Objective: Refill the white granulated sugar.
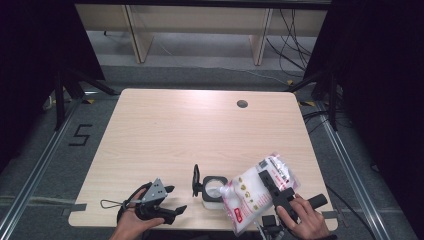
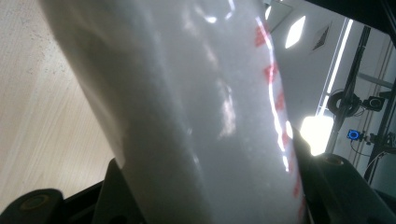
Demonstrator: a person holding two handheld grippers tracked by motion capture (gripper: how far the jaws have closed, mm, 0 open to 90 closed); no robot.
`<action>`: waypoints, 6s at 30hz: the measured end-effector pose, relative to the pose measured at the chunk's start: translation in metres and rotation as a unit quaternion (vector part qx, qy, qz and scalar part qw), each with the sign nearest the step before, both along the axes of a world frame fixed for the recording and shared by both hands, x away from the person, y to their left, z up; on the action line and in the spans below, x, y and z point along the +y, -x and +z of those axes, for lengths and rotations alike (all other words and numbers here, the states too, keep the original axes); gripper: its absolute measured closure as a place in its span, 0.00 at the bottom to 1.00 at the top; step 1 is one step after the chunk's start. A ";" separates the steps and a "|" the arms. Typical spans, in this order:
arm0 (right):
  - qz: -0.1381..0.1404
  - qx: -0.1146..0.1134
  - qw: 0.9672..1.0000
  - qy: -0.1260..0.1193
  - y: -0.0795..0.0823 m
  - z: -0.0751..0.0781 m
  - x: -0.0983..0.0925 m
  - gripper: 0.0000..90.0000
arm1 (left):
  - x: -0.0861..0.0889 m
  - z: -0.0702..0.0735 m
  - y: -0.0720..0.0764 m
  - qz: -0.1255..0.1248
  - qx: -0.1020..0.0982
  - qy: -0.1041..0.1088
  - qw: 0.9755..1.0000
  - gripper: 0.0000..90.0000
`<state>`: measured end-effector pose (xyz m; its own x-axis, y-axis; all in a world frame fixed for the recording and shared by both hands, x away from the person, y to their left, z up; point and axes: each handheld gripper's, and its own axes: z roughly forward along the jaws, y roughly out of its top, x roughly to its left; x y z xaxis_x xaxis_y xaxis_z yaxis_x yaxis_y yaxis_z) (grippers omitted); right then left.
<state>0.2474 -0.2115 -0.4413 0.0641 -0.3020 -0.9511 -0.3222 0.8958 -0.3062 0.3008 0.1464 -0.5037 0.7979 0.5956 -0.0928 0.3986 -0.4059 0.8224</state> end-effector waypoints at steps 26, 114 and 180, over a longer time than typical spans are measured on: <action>0.004 0.001 1.000 -0.003 -0.001 -0.001 -0.001 0.57 | 0.002 0.001 -0.001 -0.015 -0.014 -0.015 1.000 0.24; 0.006 0.004 1.000 -0.012 -0.002 0.002 -0.003 0.57 | 0.002 0.001 0.000 -0.003 -0.003 -0.009 1.000 0.24; 0.002 0.019 0.999 -0.025 -0.004 0.003 -0.004 0.59 | 0.003 0.001 0.001 -0.005 -0.005 -0.012 1.000 0.24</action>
<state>0.2512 -0.2155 -0.4380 0.0293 -0.2530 -0.9670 -0.3364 0.9085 -0.2479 0.2995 0.1496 -0.5032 0.8045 0.5897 -0.0708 0.3860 -0.4286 0.8169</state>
